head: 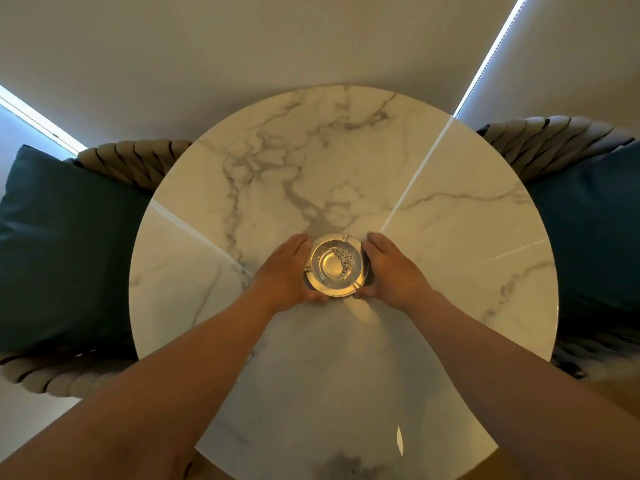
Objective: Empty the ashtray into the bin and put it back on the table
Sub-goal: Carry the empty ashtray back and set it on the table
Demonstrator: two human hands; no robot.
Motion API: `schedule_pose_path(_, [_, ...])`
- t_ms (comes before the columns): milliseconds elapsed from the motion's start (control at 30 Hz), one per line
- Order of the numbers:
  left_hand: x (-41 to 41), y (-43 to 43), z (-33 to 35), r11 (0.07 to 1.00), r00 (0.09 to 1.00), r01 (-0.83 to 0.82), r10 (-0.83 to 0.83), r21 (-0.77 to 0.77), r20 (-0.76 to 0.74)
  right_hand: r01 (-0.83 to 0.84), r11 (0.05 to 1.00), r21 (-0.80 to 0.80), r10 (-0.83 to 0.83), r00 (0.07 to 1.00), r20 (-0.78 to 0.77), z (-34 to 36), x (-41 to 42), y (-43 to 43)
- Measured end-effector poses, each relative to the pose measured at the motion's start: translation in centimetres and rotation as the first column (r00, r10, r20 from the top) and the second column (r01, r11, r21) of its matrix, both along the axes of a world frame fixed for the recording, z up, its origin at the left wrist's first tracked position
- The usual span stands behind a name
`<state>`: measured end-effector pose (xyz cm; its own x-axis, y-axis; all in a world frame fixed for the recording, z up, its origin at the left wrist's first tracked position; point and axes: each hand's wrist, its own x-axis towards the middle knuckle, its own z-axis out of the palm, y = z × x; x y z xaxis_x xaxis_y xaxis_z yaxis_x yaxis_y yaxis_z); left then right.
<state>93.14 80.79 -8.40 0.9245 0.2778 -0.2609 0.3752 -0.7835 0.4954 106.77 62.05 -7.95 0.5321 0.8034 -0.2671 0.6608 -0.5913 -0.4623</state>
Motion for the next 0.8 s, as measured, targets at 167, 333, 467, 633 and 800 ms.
schedule_pose_path(167, [0.04, 0.11, -0.24, 1.0, 1.0, -0.001, 0.001, 0.018, -0.029, 0.018, 1.0, 0.002, -0.018, 1.0, 0.016, 0.04, -0.15, 0.2])
schedule_pose_path(333, [0.04, 0.21, -0.52, 1.0, 1.0, -0.007, 0.007, 0.003, -0.023, 0.036, 0.999, -0.002, -0.036, 0.999, 0.008, 0.04, -0.25, 0.12])
schedule_pose_path(467, [-0.02, 0.23, -0.64, 1.0, 1.0, -0.007, 0.007, 0.005, -0.022, 0.028, 1.0, -0.002, -0.028, 1.0, 0.007, 0.03, -0.28, 0.13])
schedule_pose_path(633, [0.06, 0.41, -0.51, 1.0, 1.0, 0.002, -0.002, -0.007, -0.029, 0.024, 1.0, -0.002, -0.024, 1.0, -0.001, 0.16, -0.37, 0.1])
schedule_pose_path(800, [-0.08, 0.45, -0.48, 1.0, 0.999, 0.008, -0.008, -0.003, -0.033, 0.014, 1.0, -0.005, -0.014, 1.0, 0.001, 0.33, -0.45, 0.01])
